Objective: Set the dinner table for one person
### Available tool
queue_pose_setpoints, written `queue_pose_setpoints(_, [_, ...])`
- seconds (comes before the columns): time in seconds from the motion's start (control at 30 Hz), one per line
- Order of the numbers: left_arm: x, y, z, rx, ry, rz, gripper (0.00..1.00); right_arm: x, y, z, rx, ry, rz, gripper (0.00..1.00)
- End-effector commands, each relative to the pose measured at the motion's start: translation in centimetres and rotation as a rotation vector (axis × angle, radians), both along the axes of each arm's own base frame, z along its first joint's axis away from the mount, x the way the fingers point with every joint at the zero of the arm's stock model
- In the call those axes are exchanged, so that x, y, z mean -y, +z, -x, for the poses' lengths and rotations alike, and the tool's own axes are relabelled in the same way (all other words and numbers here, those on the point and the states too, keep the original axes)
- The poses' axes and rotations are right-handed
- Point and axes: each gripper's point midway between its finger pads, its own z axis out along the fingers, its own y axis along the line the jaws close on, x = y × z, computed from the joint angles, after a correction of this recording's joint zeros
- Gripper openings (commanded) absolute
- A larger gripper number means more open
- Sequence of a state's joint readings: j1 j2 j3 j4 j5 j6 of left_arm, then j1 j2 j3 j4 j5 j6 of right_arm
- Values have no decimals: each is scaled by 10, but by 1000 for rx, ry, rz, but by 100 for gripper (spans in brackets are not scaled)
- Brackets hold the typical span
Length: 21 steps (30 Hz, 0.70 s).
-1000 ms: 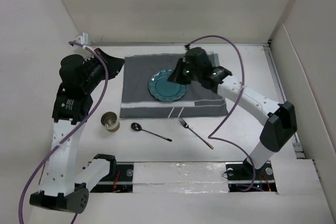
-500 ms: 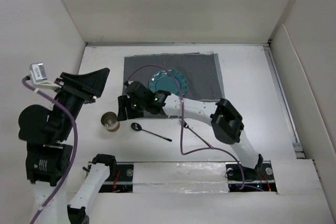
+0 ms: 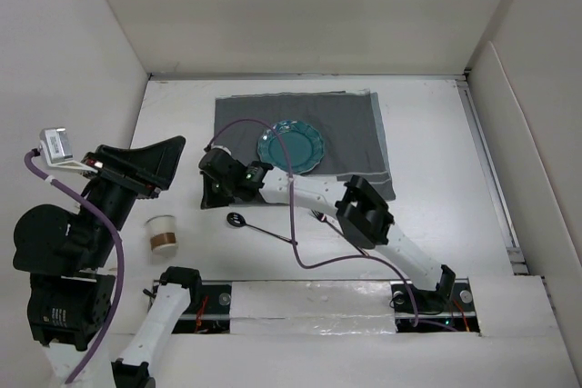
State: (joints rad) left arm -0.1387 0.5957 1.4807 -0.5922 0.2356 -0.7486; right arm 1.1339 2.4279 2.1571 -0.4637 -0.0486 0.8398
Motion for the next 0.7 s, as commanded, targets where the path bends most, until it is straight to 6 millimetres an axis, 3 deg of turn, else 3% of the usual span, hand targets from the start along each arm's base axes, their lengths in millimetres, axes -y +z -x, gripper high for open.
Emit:
queue_pose_setpoints(0.0, [1, 8, 4, 44, -12, -35, 50, -15, 63, -3, 31, -30, -149, 0])
queue_pose_setpoints(0.07, [0, 6, 2, 39, -5, -43, 50, -14, 99, -10, 61, -39, -219, 0])
queue_pose_setpoints(0.13, [-1, 2, 1, 27, 6, -46, 50, 6, 143, -36, 112, -78, -271, 0])
queue_pose_setpoints(0.17, [-2, -1, -1, 19, 9, -48, 50, 18, 155, -48, 128, -99, -279, 0])
queue_pose_setpoints(0.2, [-2, -4, -1, 13, 11, -51, 50, 39, 166, -76, 154, -140, -283, 0])
queue_pose_setpoints(0.23, [-3, -6, -2, 8, 18, -51, 50, 57, 183, -84, 173, -154, -294, 0])
queue_pose_setpoints(0.3, [-5, -14, -4, -4, 28, -56, 50, 77, 192, -95, 192, -138, -297, 0])
queue_pose_setpoints(0.4, [-15, -27, -14, -37, 97, -78, 50, 90, 180, -90, 194, -89, -244, 0])
queue_pose_setpoints(0.5, [-29, -48, -28, -113, 180, -115, 50, 91, 147, -59, 157, -33, -175, 0])
queue_pose_setpoints(0.63, [-46, -74, -39, -206, 277, -137, 47, 99, 139, -33, 118, -3, -241, 0])
queue_pose_setpoints(0.67, [-48, -79, -41, -225, 293, -142, 43, 101, 138, -23, 109, 16, -239, 0])
